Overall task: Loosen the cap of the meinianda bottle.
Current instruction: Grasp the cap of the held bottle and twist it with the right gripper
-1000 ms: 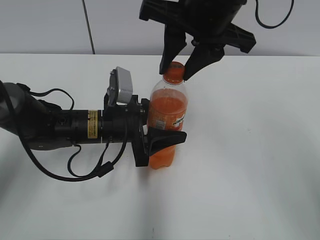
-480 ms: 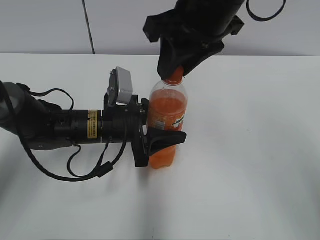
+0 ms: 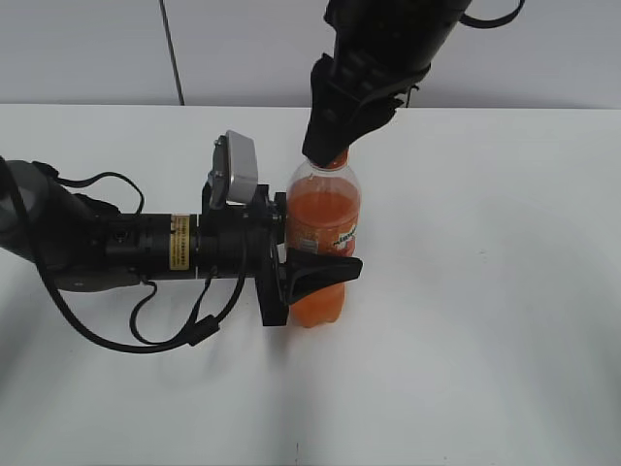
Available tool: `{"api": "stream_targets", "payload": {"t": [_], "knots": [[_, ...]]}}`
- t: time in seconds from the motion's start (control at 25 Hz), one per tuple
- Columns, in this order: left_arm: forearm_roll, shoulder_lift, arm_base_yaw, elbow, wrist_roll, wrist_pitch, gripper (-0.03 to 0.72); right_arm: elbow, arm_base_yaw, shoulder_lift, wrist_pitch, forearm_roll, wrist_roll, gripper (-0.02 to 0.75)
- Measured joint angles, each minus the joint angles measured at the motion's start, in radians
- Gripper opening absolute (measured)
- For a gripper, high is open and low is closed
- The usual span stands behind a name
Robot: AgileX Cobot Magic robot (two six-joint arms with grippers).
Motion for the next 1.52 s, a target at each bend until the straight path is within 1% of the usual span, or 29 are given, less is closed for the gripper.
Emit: {"api": "stream_targets", "payload": {"t": [0.28,0.6,0.88,1.08,1.52], "knots": [[0.002,0.000,0.000,0.000,0.002,-0.001,0.415,0.000,0.000,0.001,0.001,0.002,-0.236,0.272],[0.002,0.000,0.000,0.000,0.002,-0.003,0.415,-0.001,0.000,0.001,0.001,0.004,-0.560,0.272],[0.003,0.000,0.000,0.000,0.002,-0.003,0.415,-0.004,0.000,0.001,0.004,0.004,-0.805,0.272],[0.003,0.000,0.000,0.000,0.002,-0.003,0.415,-0.004,0.000,0.001,0.004,0.006,-0.875,0.272],[0.002,0.000,0.000,0.000,0.002,-0.003,0.415,-0.004,0.000,0.001,0.004,0.006,-0.876,0.272]]}}
